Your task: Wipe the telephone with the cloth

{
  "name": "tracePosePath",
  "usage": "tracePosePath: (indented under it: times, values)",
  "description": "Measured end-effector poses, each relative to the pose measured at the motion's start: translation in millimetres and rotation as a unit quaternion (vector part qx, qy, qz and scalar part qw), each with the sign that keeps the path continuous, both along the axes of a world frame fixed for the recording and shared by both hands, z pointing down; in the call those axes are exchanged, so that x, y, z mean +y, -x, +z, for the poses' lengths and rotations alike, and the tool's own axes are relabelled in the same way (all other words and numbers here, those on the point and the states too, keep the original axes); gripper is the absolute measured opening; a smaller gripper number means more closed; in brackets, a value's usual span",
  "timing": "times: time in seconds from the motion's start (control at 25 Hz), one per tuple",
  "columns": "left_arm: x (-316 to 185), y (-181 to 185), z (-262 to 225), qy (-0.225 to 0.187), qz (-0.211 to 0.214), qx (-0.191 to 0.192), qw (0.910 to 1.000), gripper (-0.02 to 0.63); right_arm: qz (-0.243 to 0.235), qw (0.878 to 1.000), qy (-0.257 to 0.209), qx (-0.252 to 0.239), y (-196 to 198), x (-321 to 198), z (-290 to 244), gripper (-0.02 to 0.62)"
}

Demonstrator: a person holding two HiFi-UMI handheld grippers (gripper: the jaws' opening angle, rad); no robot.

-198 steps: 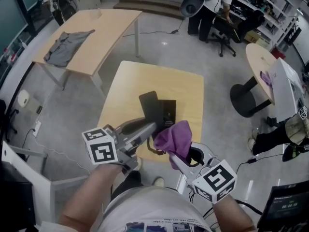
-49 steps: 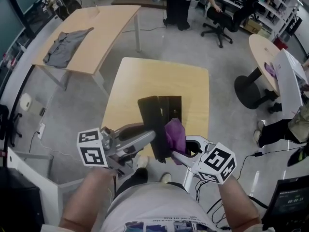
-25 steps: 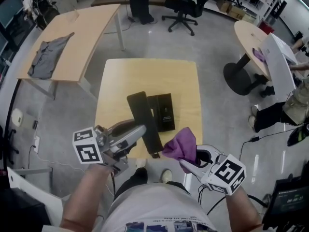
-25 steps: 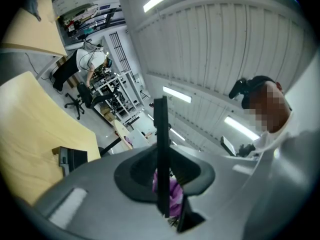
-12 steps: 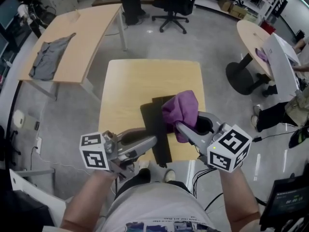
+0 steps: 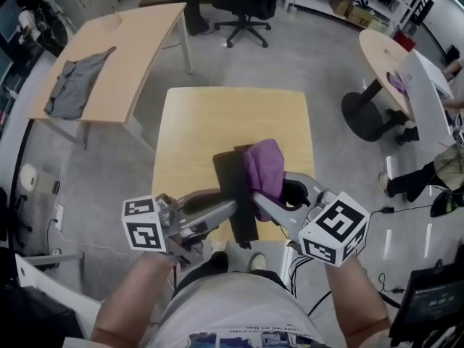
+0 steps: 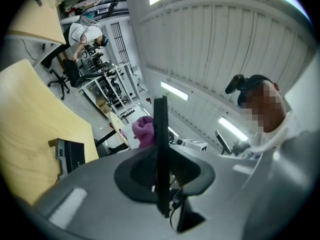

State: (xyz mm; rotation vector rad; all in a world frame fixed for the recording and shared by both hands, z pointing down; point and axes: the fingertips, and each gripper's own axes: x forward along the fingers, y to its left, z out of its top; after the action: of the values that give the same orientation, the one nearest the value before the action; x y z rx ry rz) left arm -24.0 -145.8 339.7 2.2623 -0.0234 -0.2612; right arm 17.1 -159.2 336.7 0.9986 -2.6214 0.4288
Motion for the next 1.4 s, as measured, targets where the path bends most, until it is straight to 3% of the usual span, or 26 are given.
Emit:
tracePosePath:
  times: [0.64, 1.04, 1.4]
  values:
    - [-26.7, 2.0, 4.2, 0.001, 0.013, 0.0, 0.9999, 0.081, 0.013, 0.998, 0.057, 0.034, -10.1, 53.2, 46.0, 0.115]
    - [-48.9, -6.5, 20.6, 0.015, 0.014, -0.008, 0.9998, 0.081, 0.057, 0.991, 0.113, 0.04, -30.5, 91.3, 75.9, 0.115]
    - [-69.5, -20.3, 70.2, 0.036, -0.005, -0.027, 0.999, 0.081, 0.116, 0.986, 0.111, 0.042, -63.2, 106.7, 71.1, 0.115]
